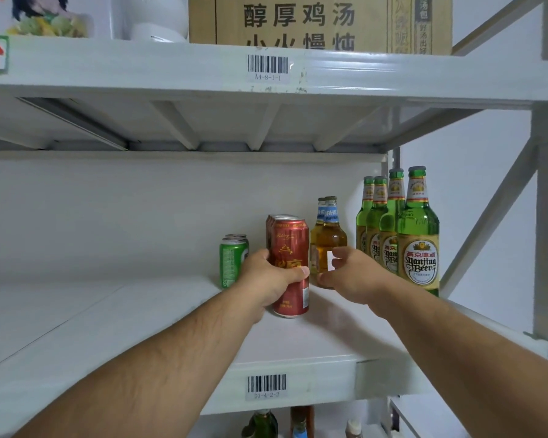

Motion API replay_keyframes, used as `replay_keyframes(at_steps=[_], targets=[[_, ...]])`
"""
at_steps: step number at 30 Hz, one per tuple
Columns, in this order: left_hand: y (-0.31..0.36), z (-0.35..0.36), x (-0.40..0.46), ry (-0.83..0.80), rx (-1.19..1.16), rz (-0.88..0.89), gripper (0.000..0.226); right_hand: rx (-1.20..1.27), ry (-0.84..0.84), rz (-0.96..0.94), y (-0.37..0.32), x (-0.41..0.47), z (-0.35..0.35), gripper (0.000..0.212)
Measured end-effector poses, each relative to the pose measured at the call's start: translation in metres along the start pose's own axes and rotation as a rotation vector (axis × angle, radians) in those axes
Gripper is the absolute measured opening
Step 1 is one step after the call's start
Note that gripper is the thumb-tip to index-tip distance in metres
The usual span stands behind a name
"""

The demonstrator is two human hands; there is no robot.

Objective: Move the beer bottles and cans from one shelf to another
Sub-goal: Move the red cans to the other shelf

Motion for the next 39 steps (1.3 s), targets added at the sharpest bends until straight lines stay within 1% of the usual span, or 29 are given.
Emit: replay_keyframes(at_steps=[4, 6, 7, 9, 10, 15, 16, 18, 19, 20, 21, 22, 24, 25, 28, 30, 34, 39], targets=[[0.004, 0.005, 0.000, -0.003, 0.020, -0.001, 0.057, -0.014, -0.028, -0.034, -0.003, -0.007, 0.000, 0.031], [0.004, 0.007, 0.001, -0.003, 0.028, -0.010, 0.059, -0.026, -0.028, -0.026, -0.003, -0.007, 0.001, 0.024], [0.003, 0.007, 0.000, -0.001, 0.029, -0.013, 0.058, -0.032, -0.032, -0.029, -0.004, -0.009, 0.003, 0.026], [0.002, 0.007, 0.001, 0.006, 0.033, -0.016, 0.056, -0.031, -0.026, -0.029, -0.004, -0.009, 0.004, 0.037], [0.001, 0.007, 0.001, 0.011, 0.040, -0.020, 0.057, -0.031, -0.026, -0.029, -0.004, -0.009, 0.004, 0.038], [0.005, 0.004, -0.004, -0.012, 0.071, 0.003, 0.065, -0.007, -0.030, -0.033, -0.011, -0.026, 0.000, 0.031], [0.005, 0.002, -0.007, -0.023, 0.075, 0.014, 0.068, -0.002, -0.011, -0.060, -0.015, -0.032, -0.003, 0.032], [0.003, -0.006, -0.013, -0.026, 0.137, 0.043, 0.077, -0.030, 0.069, -0.163, -0.024, -0.045, -0.006, 0.054], [-0.001, -0.013, -0.016, -0.012, 0.187, 0.057, 0.084, -0.067, 0.113, -0.226, -0.030, -0.054, -0.006, 0.061], [-0.005, -0.022, -0.019, 0.011, 0.260, 0.076, 0.093, -0.092, 0.146, -0.296, -0.037, -0.063, -0.002, 0.062], [-0.009, -0.033, -0.025, 0.030, 0.366, 0.093, 0.097, -0.115, 0.147, -0.362, -0.044, -0.073, 0.006, 0.059], [-0.011, -0.045, -0.032, 0.047, 0.498, 0.121, 0.094, -0.136, 0.131, -0.414, -0.052, -0.082, 0.017, 0.056], [-0.017, -0.072, -0.045, 0.063, 0.744, 0.163, 0.081, -0.239, 0.040, -0.473, -0.066, -0.096, 0.047, 0.057], [-0.020, -0.087, -0.052, 0.071, 0.829, 0.170, 0.078, -0.319, -0.034, -0.485, -0.073, -0.102, 0.066, 0.061], [-0.037, -0.144, -0.068, 0.100, 0.981, 0.114, 0.085, -0.514, -0.266, -0.483, -0.087, -0.108, 0.128, 0.074], [-0.050, -0.186, -0.082, 0.121, 1.032, 0.053, 0.087, -0.572, -0.367, -0.476, -0.097, -0.109, 0.171, 0.078], [-0.072, -0.277, -0.125, 0.195, 1.098, -0.048, 0.086, -0.580, -0.484, -0.502, -0.129, -0.123, 0.262, 0.083], [-0.096, -0.383, -0.189, 0.305, 1.073, -0.195, 0.085, -0.606, -0.629, -0.548, -0.178, -0.161, 0.373, 0.084]])
Point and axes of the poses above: each hand's wrist, its own x-axis towards the middle knuckle, its own z-axis out of the palm, y = z × x, the point moved 7 cm from there along x, towards the middle knuckle, and after that the axes turned 11 degrees about x, right-handed, at the moved point
